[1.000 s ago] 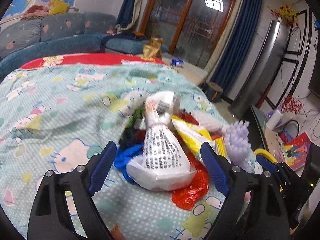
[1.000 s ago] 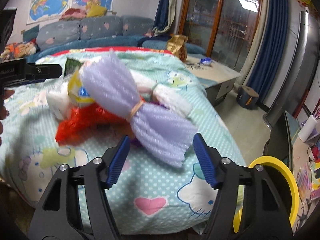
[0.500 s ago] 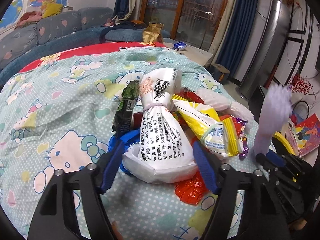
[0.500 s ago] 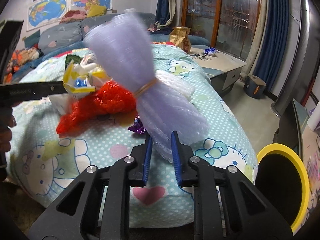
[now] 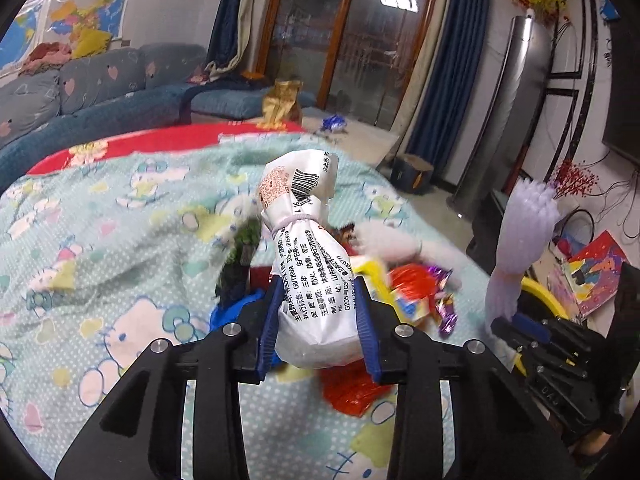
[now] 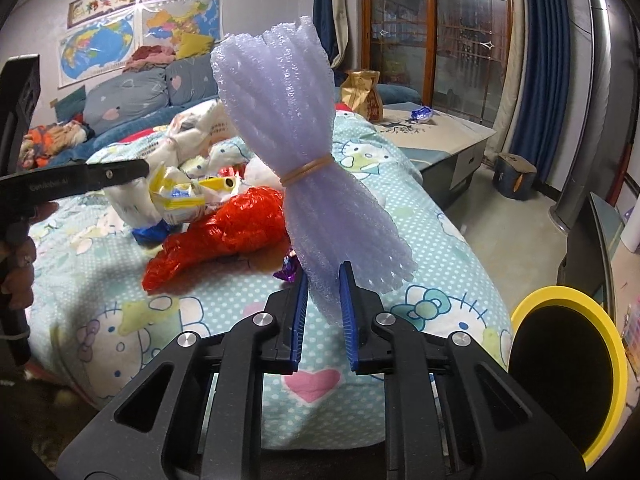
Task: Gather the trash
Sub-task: 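Carry the foam net with the right tool while the left tool carries the bag to the bin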
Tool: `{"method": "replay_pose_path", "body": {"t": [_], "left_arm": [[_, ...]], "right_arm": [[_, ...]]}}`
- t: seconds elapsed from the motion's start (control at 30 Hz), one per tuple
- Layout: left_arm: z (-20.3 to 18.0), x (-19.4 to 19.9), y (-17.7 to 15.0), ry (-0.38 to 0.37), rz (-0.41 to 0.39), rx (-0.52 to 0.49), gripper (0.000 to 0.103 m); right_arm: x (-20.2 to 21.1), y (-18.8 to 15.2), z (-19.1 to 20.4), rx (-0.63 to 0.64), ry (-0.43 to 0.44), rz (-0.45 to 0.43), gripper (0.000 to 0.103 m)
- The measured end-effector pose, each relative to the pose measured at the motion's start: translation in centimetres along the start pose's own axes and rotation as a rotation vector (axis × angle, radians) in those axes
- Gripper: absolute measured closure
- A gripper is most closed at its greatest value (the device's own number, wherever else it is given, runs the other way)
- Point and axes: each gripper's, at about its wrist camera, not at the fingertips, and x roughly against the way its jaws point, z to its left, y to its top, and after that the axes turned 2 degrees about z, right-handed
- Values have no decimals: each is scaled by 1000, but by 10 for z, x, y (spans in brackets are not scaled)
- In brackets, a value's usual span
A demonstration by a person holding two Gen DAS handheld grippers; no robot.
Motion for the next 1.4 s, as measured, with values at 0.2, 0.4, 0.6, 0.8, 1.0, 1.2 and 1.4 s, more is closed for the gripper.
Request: {"method": "replay_pose_path", "body": {"t": [0.2, 0.4, 0.6, 0.8, 1.0, 1.2, 1.4], "left_arm": [[-12, 18, 13, -28, -69, -23, 71], [-26, 34, 21, -67, -116, -43, 71], [-45, 36, 27, -123, -124, -74, 72], [-66, 33, 27, -175, -119, -103, 72], [-88, 28, 23, -215, -110, -140, 72], [-110, 22, 18, -258, -96, -168, 72], [-125, 12, 19, -299, -75, -167, 72]], "right_arm": [[9, 3, -3, -22, 0, -25, 92], [18, 8, -9, -46, -4, -48, 92], [25, 9, -19, -74, -20, -56, 92], [34, 7, -31, -84, -48, -64, 92], [41, 6, -50, -115, -84, -69, 92], [47, 5, -66, -143, -120, -76, 92], [53, 1, -83, -169, -162, -79, 92]]}}
